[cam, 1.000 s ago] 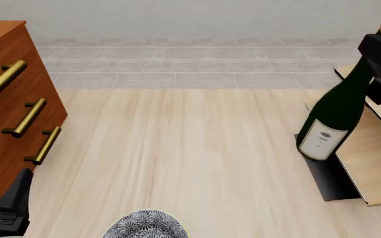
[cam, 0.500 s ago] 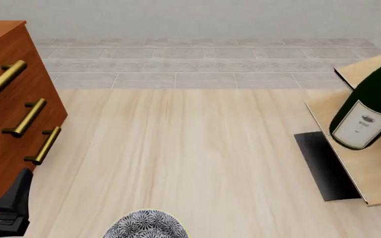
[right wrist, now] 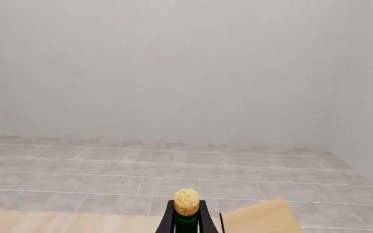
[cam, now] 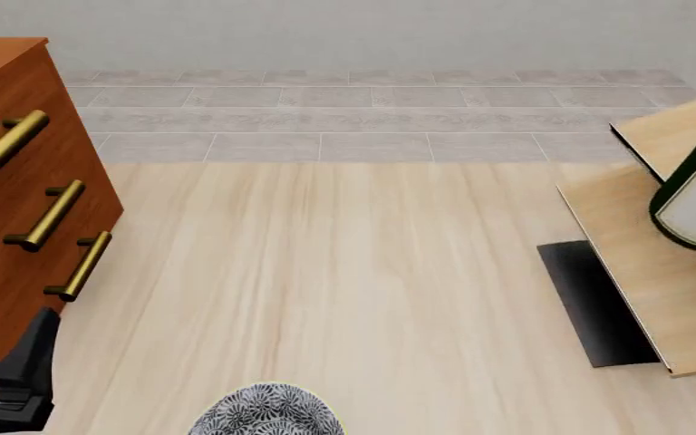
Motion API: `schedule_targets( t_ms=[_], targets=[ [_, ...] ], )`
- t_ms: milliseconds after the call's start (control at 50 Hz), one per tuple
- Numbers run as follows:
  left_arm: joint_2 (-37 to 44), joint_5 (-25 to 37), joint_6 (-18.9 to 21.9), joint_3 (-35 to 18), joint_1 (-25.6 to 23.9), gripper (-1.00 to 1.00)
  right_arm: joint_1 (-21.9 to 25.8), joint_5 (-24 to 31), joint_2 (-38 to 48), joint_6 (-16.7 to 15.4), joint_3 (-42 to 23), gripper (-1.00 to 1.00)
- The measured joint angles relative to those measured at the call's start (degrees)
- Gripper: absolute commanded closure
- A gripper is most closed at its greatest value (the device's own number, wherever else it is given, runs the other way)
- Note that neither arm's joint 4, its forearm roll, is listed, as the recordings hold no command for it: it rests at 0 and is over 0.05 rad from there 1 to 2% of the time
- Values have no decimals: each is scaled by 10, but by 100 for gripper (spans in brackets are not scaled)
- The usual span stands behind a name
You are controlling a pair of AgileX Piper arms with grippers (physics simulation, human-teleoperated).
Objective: Put the wine bottle on the wine rack.
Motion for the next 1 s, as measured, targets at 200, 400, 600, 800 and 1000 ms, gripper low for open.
schedule_targets(
  t_ms=[200,400,600,800,1000],
  targets=[
    [-2,1,-2,0,0,-100,-39,2,13,18,-14,100],
    [-5,3,-3,0,0,-100,-77,3,24,34,-23,100],
    [-7,4,-3,0,-2,-100,-109,-1,30,53,-26,100],
    [-7,5,-4,0,-2,-100,-135,-11,39,74,-23,100],
    [-7,7,-4,0,-2,-100,-161,-26,50,95,-15,100]
  ],
)
